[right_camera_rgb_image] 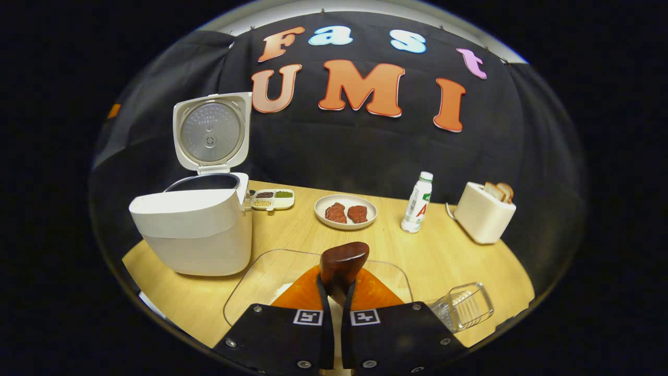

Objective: Close the left gripper, press the button to open the rice cooker; take a wooden spoon from the chopstick holder with the right hand, scoop a spoonful of rice and pour it into the rice cooker, then put the wooden spoon back into the chopstick holder.

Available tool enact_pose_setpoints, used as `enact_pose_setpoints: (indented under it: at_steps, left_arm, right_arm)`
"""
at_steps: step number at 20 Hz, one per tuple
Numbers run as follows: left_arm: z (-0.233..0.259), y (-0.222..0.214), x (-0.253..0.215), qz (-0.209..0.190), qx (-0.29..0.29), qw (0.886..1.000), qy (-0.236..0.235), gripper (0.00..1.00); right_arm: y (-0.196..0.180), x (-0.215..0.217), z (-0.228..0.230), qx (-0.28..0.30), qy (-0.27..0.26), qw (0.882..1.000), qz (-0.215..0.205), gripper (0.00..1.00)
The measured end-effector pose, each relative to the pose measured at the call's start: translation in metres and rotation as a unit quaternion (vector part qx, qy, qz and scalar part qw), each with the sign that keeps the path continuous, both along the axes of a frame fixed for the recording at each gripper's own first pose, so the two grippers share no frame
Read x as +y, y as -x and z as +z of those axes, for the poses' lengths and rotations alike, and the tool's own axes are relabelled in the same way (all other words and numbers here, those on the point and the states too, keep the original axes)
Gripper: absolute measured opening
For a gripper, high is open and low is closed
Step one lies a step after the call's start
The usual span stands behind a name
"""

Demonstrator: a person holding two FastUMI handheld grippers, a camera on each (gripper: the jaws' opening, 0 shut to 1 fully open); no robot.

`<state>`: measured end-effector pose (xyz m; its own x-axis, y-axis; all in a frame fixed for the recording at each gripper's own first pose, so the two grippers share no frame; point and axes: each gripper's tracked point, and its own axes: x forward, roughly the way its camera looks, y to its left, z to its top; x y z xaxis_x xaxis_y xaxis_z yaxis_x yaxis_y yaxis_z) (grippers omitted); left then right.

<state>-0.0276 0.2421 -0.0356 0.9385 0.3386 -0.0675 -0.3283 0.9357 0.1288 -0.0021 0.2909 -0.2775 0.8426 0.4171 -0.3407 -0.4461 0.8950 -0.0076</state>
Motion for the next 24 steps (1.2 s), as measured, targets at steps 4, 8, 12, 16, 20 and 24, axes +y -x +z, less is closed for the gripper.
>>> enact_pose_setpoints:
  at_steps: [4, 8, 12, 16, 20, 24]
  left_arm:
    - [-0.004, -0.004, -0.011, -0.009, 0.005, 1.000, 0.007, 0.99]
    - [-0.004, -0.009, -0.020, -0.017, 0.004, 1.000, 0.006, 1.00]
    - [-0.005, -0.014, -0.025, -0.023, 0.006, 1.000, 0.008, 1.00]
    - [-0.005, -0.016, -0.029, -0.026, 0.007, 1.000, 0.013, 1.00]
    - [-0.007, -0.016, -0.031, -0.028, 0.009, 0.999, 0.022, 1.00]
    - [-0.004, -0.015, -0.034, -0.029, 0.005, 0.999, 0.024, 1.00]
  right_arm:
    - [-0.003, -0.007, -0.002, 0.052, -0.084, 0.995, -0.033, 0.05]
    - [-0.011, -0.014, -0.005, 0.115, -0.197, 0.971, -0.075, 0.05]
    - [-0.016, -0.010, -0.018, 0.168, -0.287, 0.936, -0.113, 0.05]
    - [-0.022, -0.013, -0.025, 0.189, -0.319, 0.918, -0.144, 0.05]
    - [-0.025, -0.019, -0.031, 0.219, -0.355, 0.892, -0.173, 0.05]
    - [-0.022, -0.015, -0.035, 0.262, -0.418, 0.851, -0.182, 0.05]
